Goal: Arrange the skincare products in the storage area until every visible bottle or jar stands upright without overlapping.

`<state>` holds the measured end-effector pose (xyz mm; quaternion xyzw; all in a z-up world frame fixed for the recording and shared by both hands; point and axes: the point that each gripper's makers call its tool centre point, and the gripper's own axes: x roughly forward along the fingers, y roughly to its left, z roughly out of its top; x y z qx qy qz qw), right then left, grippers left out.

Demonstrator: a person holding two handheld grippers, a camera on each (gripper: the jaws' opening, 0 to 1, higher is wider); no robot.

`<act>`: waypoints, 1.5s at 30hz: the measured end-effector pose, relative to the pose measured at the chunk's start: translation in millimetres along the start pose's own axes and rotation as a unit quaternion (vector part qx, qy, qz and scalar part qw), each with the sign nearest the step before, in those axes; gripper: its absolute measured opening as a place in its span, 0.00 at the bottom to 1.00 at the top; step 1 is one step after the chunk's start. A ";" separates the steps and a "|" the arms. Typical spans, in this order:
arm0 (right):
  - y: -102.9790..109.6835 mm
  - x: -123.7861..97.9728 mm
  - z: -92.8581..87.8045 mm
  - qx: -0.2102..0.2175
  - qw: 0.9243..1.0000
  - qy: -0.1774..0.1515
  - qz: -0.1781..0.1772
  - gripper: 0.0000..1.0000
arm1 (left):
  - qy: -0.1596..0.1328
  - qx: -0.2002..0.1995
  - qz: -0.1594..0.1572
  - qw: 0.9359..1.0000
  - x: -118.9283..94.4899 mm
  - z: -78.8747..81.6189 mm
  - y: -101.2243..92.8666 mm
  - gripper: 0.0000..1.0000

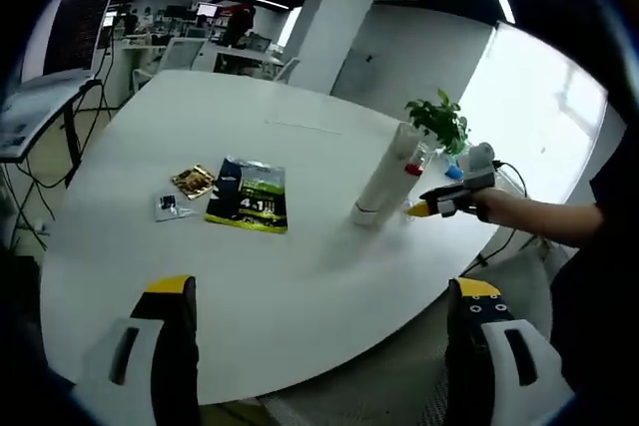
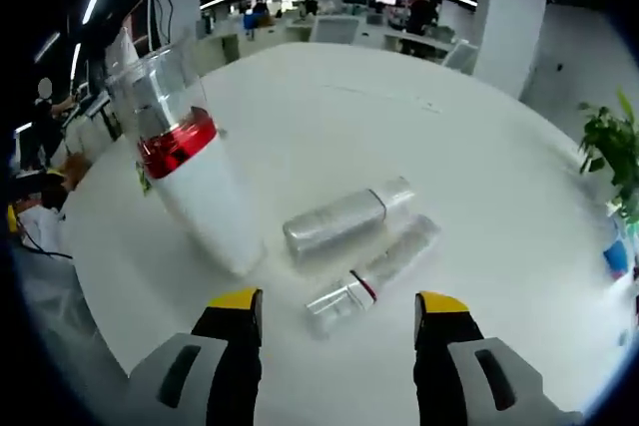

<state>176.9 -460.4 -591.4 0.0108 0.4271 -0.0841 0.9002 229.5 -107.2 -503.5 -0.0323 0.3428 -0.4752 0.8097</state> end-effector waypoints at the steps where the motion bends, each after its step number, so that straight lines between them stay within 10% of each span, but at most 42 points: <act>1: -2.7 4.3 -1.8 0.001 1.000 0.001 -0.006 0.58 | -0.001 0.001 0.000 1.000 -0.5 2.3 -0.4 0.97; 45: -29.7 18.6 -18.5 0.029 0.999 -0.001 -0.032 0.20 | 0.022 0.025 -0.007 0.999 9.2 9.0 -4.6 0.96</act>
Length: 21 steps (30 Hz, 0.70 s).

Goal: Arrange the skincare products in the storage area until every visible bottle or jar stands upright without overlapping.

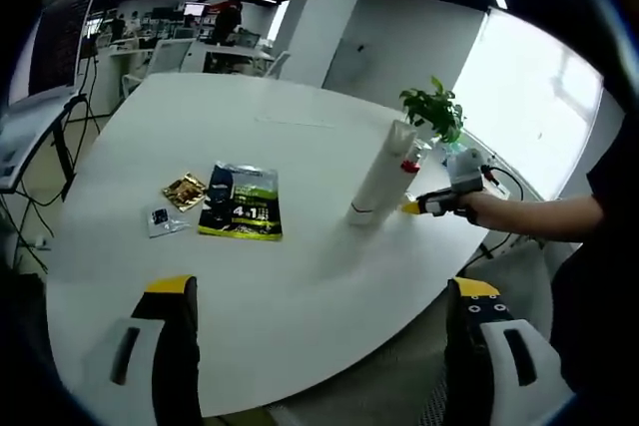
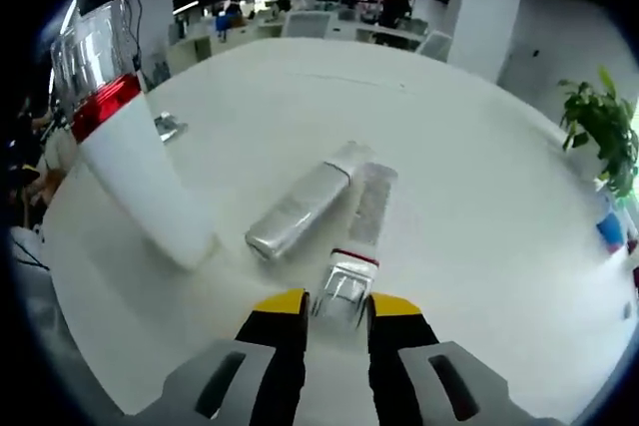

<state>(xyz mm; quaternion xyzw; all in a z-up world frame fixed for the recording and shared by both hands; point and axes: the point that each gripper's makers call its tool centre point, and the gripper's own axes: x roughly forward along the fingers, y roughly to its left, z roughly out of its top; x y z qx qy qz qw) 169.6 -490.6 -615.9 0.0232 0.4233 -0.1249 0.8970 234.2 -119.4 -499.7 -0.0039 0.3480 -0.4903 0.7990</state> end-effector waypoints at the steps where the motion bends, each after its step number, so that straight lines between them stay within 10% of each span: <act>1: -0.7 -0.9 -0.6 0.001 1.000 -0.001 -0.003 0.19 | 0.000 0.000 0.000 1.000 0.2 -0.3 -0.1 0.96; 21: -19.2 -30.6 5.9 -0.025 0.999 -0.035 -0.005 0.11 | -0.007 0.012 -0.011 1.000 -1.0 10.2 -7.8 0.96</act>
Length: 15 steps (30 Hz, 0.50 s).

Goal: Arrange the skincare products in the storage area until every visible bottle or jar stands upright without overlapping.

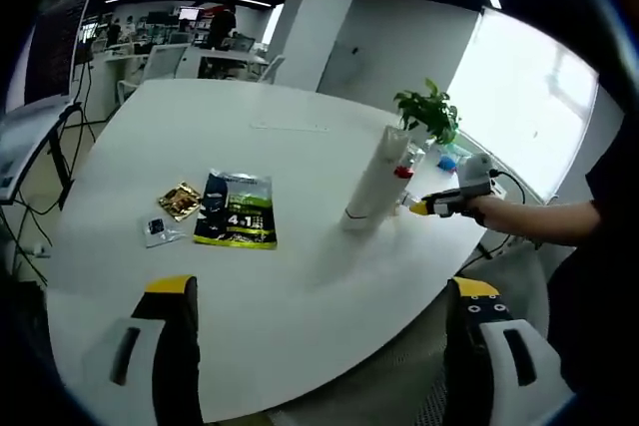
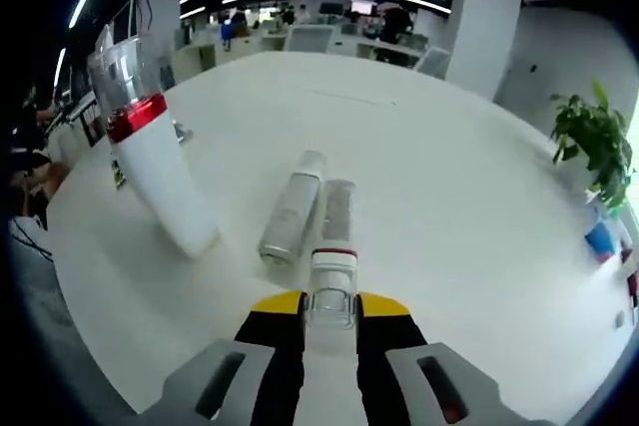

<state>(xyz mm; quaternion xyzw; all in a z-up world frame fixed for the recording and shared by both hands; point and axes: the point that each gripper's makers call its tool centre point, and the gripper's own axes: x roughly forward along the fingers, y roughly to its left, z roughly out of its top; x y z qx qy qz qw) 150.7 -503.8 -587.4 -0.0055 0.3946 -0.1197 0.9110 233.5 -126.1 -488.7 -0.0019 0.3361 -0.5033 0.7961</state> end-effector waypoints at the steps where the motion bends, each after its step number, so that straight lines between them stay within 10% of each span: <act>1: -1.3 -3.7 1.2 0.000 1.000 -0.003 -0.001 0.10 | 0.000 0.003 -0.001 1.000 -0.5 1.8 -1.2 0.96; 15: -16.1 -45.4 19.1 0.003 0.999 -0.048 -0.017 0.10 | -0.004 0.020 -0.026 0.999 0.2 0.9 -22.0 0.95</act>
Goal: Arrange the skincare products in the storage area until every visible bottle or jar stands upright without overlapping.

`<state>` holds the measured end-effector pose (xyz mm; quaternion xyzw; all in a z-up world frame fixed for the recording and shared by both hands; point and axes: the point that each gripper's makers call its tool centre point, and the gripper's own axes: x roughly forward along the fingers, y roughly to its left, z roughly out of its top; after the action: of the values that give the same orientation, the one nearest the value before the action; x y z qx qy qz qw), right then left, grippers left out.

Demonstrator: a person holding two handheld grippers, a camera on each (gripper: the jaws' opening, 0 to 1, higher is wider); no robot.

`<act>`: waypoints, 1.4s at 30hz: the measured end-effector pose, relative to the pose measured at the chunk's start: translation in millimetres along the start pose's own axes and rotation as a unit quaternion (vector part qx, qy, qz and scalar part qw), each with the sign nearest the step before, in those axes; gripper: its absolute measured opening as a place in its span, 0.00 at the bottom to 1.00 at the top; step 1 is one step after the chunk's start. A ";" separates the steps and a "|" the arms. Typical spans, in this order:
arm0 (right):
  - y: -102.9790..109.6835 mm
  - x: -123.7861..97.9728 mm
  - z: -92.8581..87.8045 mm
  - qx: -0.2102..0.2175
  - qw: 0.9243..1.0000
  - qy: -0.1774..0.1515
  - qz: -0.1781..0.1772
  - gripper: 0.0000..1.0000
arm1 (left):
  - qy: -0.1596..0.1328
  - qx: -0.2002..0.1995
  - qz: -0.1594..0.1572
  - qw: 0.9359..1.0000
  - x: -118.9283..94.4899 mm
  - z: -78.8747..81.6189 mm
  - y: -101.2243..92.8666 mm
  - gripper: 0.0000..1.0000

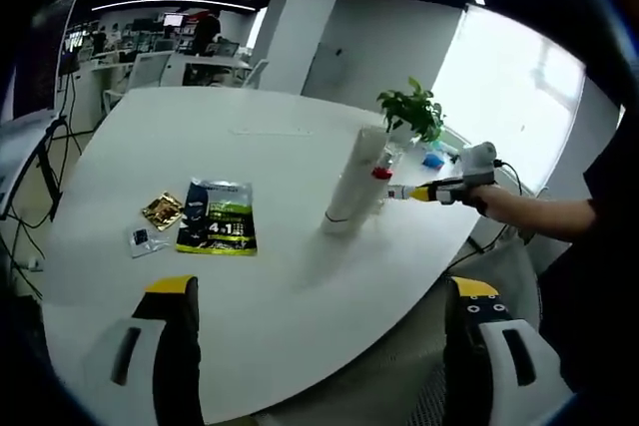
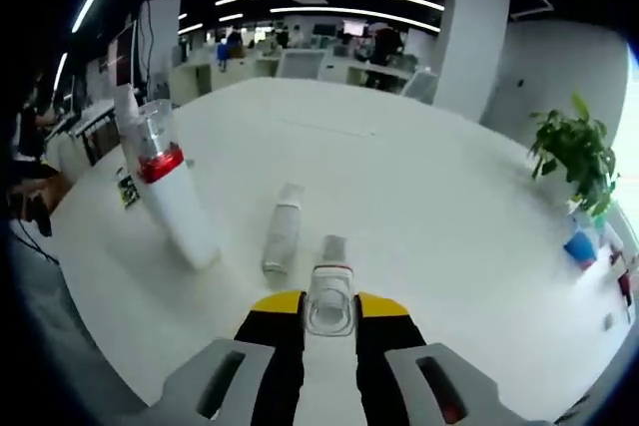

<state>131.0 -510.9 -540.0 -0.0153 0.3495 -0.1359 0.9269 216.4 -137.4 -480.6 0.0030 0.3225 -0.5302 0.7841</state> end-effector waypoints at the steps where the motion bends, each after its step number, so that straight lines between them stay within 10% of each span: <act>1: -0.6 -3.9 2.2 -0.002 1.000 -0.003 -0.001 0.10 | 0.000 0.001 -0.001 1.000 -0.5 -0.3 -1.8 0.95; 42: 37.2 -123.1 102.8 -0.184 0.975 -0.114 0.044 0.09 | -0.009 0.045 -0.114 0.992 19.0 6.0 -74.1 0.91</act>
<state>118.5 -449.7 -387.7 -0.1856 0.2613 -0.0256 0.9469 162.0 -187.7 -460.5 -0.0034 0.2893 -0.6301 0.7206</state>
